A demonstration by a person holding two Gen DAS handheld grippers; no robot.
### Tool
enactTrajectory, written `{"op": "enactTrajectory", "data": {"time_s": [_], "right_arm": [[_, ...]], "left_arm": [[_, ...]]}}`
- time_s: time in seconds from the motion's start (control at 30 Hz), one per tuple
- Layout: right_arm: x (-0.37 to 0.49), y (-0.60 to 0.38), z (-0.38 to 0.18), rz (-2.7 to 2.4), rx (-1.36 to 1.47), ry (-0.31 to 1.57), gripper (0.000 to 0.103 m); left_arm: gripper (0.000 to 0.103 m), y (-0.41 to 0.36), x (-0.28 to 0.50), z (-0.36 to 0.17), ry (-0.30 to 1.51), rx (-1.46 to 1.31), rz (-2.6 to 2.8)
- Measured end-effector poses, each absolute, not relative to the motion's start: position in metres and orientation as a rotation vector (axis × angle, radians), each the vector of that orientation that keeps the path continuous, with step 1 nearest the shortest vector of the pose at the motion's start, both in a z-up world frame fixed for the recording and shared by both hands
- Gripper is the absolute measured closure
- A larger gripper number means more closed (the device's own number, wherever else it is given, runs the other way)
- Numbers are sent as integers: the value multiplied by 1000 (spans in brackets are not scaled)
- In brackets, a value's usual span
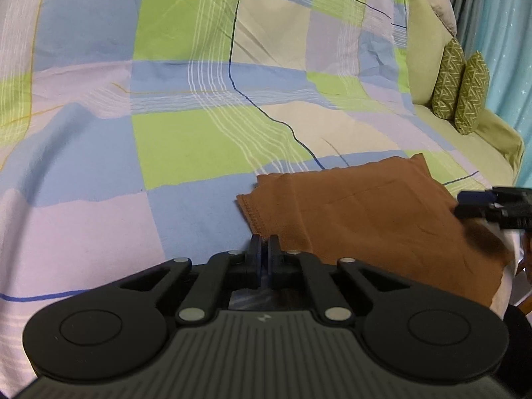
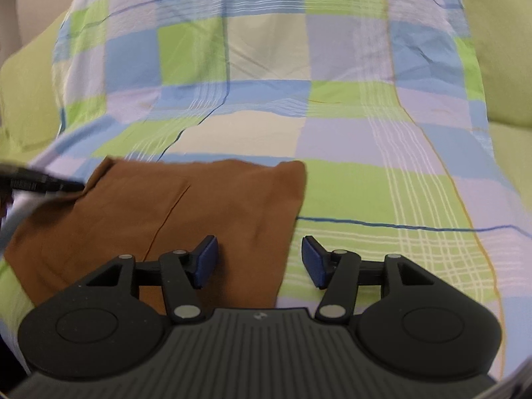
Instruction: Fold clothes
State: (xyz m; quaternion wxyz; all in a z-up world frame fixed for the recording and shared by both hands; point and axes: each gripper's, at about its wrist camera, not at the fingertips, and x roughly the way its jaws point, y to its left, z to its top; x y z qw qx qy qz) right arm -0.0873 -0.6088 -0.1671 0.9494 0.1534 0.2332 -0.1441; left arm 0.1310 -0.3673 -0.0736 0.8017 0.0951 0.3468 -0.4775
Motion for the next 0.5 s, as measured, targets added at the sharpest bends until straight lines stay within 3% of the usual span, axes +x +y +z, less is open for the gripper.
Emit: {"op": "enactTrajectory", "data": {"time_s": [0.07, 0.17, 0.3, 0.47, 0.5], "right_arm": [[-80, -620, -170, -288, 363, 463, 57], [-67, -634, -174, -271, 428, 470, 102], [-72, -653, -162, -334, 427, 418, 103], [-67, -665, -172, -360, 419, 486, 102], [-69, -661, -170, -381, 399, 481, 93]], "left_arm": [[103, -366, 130, -74, 731, 189, -1021], [103, -363, 132, -71, 714, 175, -1000], [103, -359, 138, -70, 697, 198, -960], [103, -350, 146, -71, 731, 116, -947], [103, -348, 144, -69, 735, 97, -955]]}}
